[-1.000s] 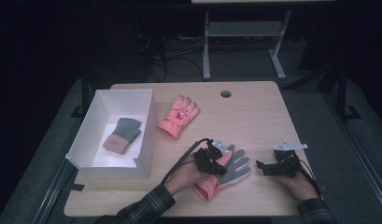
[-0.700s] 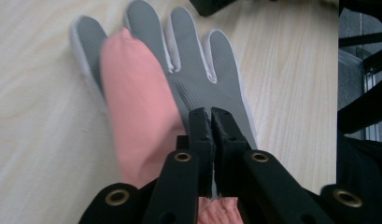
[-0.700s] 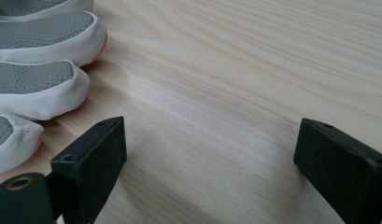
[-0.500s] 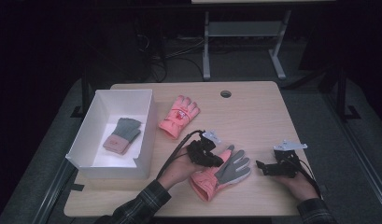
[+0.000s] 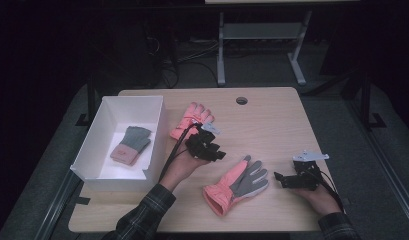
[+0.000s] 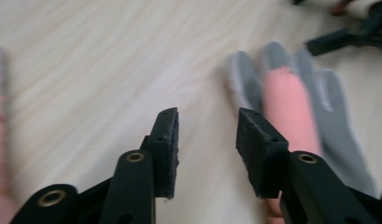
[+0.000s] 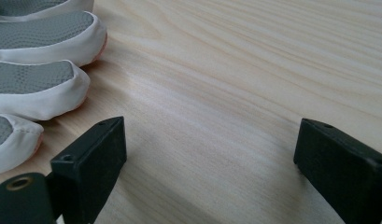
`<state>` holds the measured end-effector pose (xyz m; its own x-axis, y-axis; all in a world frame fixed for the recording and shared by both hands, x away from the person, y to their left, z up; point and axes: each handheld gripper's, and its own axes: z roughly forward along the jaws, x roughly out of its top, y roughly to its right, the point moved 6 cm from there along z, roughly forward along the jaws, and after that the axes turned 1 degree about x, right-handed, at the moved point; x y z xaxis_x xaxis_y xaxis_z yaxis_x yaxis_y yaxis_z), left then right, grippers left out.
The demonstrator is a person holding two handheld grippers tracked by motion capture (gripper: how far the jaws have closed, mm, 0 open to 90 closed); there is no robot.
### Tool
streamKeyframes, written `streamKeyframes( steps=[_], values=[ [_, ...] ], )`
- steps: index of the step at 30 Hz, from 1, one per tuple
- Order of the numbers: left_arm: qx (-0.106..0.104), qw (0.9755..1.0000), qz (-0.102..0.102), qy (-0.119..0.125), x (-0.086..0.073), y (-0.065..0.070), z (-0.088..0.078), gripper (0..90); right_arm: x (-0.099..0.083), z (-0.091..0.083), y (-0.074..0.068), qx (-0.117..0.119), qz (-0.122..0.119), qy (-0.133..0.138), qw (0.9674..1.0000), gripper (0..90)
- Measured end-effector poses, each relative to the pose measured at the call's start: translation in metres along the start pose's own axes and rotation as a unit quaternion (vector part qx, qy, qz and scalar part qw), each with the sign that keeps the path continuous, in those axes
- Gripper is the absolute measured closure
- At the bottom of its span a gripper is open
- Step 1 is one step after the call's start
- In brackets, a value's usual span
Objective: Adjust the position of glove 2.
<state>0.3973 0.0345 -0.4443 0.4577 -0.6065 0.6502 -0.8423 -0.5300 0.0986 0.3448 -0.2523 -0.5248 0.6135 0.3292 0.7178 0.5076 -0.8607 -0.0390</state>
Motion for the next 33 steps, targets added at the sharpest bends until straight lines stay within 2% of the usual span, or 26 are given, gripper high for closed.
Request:
streamKeyframes(
  steps=[6, 11, 15, 18, 21, 23, 27, 30, 33],
  values=[
    [0.047, 0.9984, -0.025, 0.017, 0.005, -0.031, -0.003, 49.7, 0.0, 0.0, 0.0, 0.0, 0.0, 0.0, 1.0, 8.8],
    [0.088, 0.995, -0.041, 0.025, 0.01, -0.059, -0.003, 49.4, 0.0, 0.0, 0.0, 0.0, 0.0, 0.0, 1.0, 8.8],
    [0.11, 0.9921, -0.054, 0.025, 0.012, -0.076, 0.002, 49.5, 0.0, 0.0, 0.0, 0.0, 0.0, 0.0, 1.0, 8.8],
    [0.137, 0.9883, -0.063, 0.025, 0.012, -0.091, 0.007, 49.7, 0.0, 0.0, 0.0, 0.0, 0.001, 0.0, 1.0, 8.8],
    [0.168, 0.9837, -0.063, 0.013, 0.011, -0.106, 0.014, 49.6, 0.0, 0.0, 0.0, 0.0, 0.0, 0.0, 1.0, 8.8],
    [0.19, 0.9802, -0.056, 0.0, 0.009, -0.113, 0.017, 49.2, 0.0, 0.0, 0.0, 0.0, 0.001, 0.0, 1.0, 8.8],
    [0.203, 0.9769, -0.064, -0.012, 0.004, -0.122, 0.025, 48.2, 0.0, 0.0, 0.0, 0.0, 0.001, 0.0, 1.0, 8.8],
    [0.203, 0.9766, -0.067, -0.023, -0.001, -0.126, 0.034, 48.0, 0.0, 0.0, 0.0, 0.0, 0.001, 0.0, 1.0, 8.8],
    [0.205, 0.9758, -0.071, -0.029, -0.005, -0.129, 0.038, 51.7, 0.0, 0.0, 0.0, 0.0, 0.001, 0.0, 1.0, 8.8]
  ],
)
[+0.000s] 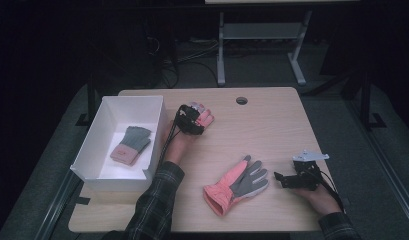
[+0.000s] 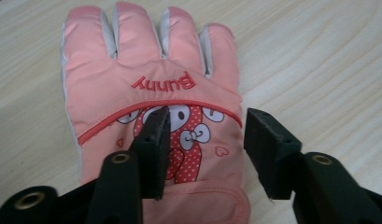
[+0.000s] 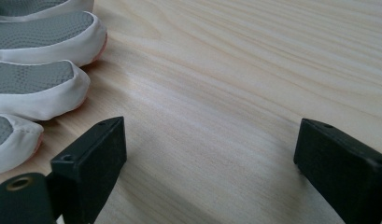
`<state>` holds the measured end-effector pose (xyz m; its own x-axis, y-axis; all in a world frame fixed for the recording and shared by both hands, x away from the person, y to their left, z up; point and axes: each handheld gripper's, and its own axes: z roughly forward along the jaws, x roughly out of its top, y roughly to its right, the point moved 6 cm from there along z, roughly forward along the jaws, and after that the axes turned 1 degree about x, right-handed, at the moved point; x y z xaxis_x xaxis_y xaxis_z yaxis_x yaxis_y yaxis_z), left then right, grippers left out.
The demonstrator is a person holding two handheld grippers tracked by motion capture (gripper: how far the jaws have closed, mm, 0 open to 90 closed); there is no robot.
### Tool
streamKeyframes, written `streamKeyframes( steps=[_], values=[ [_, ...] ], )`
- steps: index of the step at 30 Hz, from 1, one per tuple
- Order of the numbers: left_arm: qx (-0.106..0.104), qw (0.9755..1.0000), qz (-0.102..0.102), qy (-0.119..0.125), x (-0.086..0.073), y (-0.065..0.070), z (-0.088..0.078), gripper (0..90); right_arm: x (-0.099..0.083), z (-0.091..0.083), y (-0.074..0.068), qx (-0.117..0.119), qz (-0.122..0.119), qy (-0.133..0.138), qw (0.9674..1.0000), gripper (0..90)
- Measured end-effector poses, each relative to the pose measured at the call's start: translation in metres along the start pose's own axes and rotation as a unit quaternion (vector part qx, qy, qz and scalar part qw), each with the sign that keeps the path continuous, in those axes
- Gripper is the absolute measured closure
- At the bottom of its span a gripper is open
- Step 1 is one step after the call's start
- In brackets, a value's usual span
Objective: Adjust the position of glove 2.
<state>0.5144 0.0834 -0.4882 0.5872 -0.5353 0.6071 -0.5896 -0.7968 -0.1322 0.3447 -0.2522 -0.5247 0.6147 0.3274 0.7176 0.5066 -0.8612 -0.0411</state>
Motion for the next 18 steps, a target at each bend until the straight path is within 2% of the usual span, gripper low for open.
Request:
streamKeyframes(
  steps=[2, 4, 6, 10, 12, 16, 18],
  values=[
    [0.0, 1.0, -0.009, -0.004, -0.002, 0.0, 0.003, 57.1, 0.0, 0.0, 0.0, 0.0, 0.0, 0.0, 1.0, 8.8],
    [-0.001, 1.0, -0.003, -0.008, -0.003, -0.001, 0.005, 61.3, 0.0, 0.0, 0.0, 0.0, 0.0, 0.0, 1.0, 8.8],
    [-0.007, 0.9999, -0.003, -0.01, -0.003, 0.0, 0.006, 66.5, 0.0, 0.0, 0.0, 0.0, 0.0, 0.0, 1.0, 8.8],
    [-0.027, 0.9994, -0.018, -0.011, -0.002, -0.001, 0.005, 82.6, 0.0, 0.0, 0.0, 0.0, 0.0, 0.0, 1.0, 8.8],
    [-0.032, 0.9991, -0.022, -0.015, 0.0, -0.003, 0.003, 87.5, 0.0, 0.0, 0.0, 0.0, 0.0, 0.0, 1.0, 8.8],
    [-0.029, 0.9993, -0.018, -0.012, 0.003, -0.001, -0.002, 89.0, 0.0, 0.0, 0.0, 0.0, 0.0, 0.0, 1.0, 8.8],
    [-0.048, 0.9986, -0.02, -0.007, 0.004, 0.004, -0.007, 89.1, 0.0, 0.0, 0.0, 0.0, 0.0, 0.0, 1.0, 8.7]
  ],
)
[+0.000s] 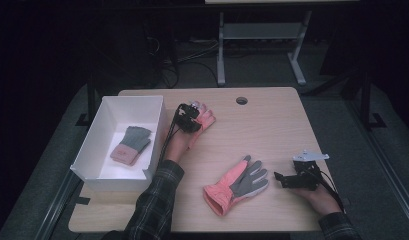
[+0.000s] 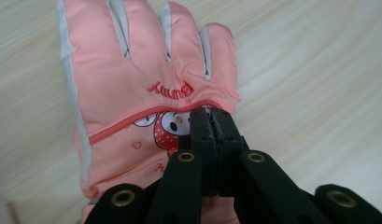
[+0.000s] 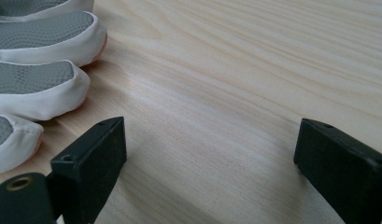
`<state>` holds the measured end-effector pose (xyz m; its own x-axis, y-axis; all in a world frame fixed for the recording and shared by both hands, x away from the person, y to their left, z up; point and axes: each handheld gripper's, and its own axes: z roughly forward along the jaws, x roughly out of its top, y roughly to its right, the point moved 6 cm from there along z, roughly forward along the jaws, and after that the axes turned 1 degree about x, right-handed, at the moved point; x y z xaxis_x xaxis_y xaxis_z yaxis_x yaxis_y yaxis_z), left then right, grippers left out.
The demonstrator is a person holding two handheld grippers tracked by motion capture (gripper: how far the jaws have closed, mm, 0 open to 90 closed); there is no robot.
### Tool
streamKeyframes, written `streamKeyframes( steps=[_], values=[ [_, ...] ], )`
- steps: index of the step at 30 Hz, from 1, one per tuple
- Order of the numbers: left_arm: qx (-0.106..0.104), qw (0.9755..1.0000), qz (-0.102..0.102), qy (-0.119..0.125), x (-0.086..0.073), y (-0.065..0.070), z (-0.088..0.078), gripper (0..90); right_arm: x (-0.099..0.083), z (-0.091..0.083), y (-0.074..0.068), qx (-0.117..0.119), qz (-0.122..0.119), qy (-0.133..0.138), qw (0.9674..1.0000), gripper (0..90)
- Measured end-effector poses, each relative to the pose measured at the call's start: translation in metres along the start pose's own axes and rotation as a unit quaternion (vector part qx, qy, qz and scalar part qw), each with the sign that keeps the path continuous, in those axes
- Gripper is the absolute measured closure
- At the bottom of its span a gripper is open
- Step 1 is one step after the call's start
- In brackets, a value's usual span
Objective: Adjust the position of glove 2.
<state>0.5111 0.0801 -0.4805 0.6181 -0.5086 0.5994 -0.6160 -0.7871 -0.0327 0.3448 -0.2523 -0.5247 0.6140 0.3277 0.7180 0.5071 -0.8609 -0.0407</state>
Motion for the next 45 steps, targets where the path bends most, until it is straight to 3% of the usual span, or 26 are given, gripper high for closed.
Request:
streamKeyframes(
  steps=[3, 8, 14, 17, 22, 29, 37, 41, 45],
  values=[
    [-0.024, 0.9996, 0.01, 0.012, 0.003, 0.014, -0.008, 89.1, 0.0, 0.0, 0.0, 0.0, 0.0, 0.0, 1.0, 8.8],
    [-0.058, 0.997, 0.046, 0.021, 0.003, 0.045, -0.016, 89.1, 0.0, 0.0, 0.0, 0.0, 0.0, 0.0, 1.0, 8.8],
    [-0.114, 0.9898, 0.085, 0.006, -0.003, 0.082, -0.021, 88.6, 0.0, 0.0, 0.0, 0.0, 0.0, 0.0, 1.0, 8.8],
    [-0.119, 0.9881, 0.097, -0.001, -0.005, 0.09, -0.018, 86.0, 0.0, 0.0, 0.0, 0.0, 0.0, 0.0, 1.0, 8.8],
    [-0.111, 0.9893, 0.094, 0.011, -0.001, 0.088, -0.023, 70.9, 0.0, 0.0, 0.0, 0.0, 0.0, -0.001, 1.0, 8.8],
    [-0.074, 0.9935, 0.08, 0.033, 0.007, 0.065, -0.033, 58.7, 0.0, 0.0, 0.0, 0.0, 0.0, 0.0, 1.0, 8.7],
    [-0.071, 0.9956, 0.061, 0.007, 0.0, 0.056, -0.011, 45.3, 0.0, 0.0, 0.0, 0.0, 0.0, 0.0, 1.0, 8.8],
    [-0.075, 0.9954, 0.059, -0.007, -0.006, 0.053, -0.001, 45.2, 0.0, 0.0, 0.0, 0.0, 0.0, 0.0, 1.0, 8.7],
    [-0.09, 0.9947, 0.05, -0.006, -0.007, 0.049, -0.001, 56.4, 0.0, 0.0, 0.0, 0.0, -0.001, 0.0, 1.0, 8.8]
  ],
)
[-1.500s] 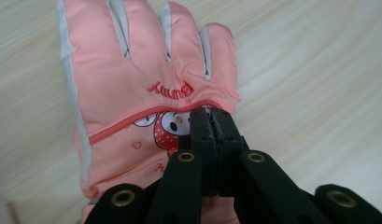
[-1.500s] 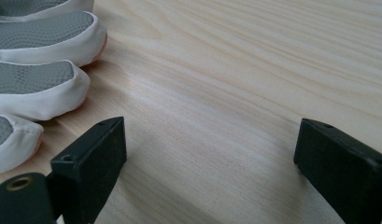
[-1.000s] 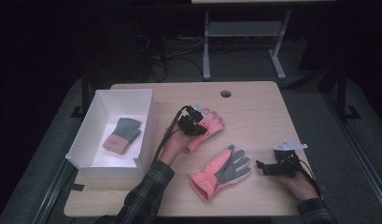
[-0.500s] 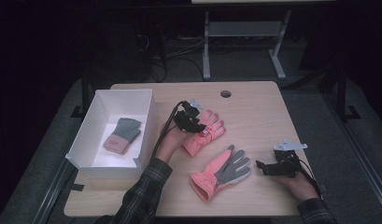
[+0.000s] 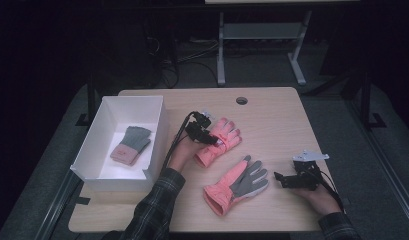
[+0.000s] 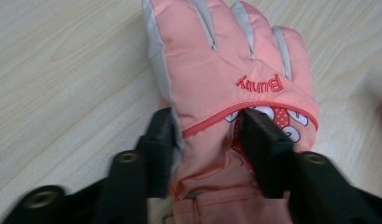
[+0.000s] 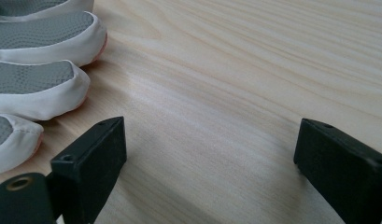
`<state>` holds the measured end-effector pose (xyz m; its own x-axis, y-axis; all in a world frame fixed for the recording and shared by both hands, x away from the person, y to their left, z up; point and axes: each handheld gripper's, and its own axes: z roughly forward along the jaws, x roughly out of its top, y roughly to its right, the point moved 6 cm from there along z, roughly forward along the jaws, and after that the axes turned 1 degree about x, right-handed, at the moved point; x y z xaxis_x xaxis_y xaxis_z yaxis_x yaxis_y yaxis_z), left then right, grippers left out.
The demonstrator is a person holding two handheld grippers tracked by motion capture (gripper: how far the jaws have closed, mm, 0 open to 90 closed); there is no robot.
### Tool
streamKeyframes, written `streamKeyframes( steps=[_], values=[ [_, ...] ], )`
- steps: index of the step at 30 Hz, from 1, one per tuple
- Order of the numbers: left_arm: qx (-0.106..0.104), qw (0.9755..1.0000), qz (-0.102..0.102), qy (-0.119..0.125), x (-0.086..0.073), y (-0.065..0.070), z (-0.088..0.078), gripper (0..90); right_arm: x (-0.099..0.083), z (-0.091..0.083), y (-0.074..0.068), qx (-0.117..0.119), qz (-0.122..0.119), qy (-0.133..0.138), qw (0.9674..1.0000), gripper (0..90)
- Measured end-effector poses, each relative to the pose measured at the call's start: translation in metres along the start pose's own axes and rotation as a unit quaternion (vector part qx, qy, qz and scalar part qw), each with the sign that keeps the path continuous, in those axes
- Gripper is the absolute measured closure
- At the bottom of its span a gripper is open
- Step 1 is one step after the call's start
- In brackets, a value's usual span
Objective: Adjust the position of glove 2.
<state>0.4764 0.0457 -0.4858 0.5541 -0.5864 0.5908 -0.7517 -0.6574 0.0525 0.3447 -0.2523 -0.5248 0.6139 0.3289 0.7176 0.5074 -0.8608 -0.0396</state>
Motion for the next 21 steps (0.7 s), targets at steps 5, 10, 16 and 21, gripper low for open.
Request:
streamKeyframes(
  steps=[5, 10, 16, 21],
  values=[
    [-0.011, 0.9999, -0.005, -0.005, -0.001, -0.003, -0.002, 75.6, 0.0, 0.0, 0.0, 0.0, 0.0, 0.0, 1.0, 8.8],
    [-0.018, 0.9998, -0.011, -0.002, 0.001, -0.003, -0.006, 80.8, 0.0, 0.0, 0.0, 0.0, 0.001, 0.0, 1.0, 8.8],
    [-0.035, 0.9993, -0.012, -0.004, 0.006, 0.003, -0.017, 82.1, 0.0, 0.0, 0.0, 0.0, 0.001, 0.0, 1.0, 8.8],
    [-0.066, 0.9977, -0.01, 0.006, 0.012, 0.012, -0.03, 82.3, 0.0, 0.0, 0.0, 0.0, 0.001, 0.0, 1.0, 8.8]
  ],
)
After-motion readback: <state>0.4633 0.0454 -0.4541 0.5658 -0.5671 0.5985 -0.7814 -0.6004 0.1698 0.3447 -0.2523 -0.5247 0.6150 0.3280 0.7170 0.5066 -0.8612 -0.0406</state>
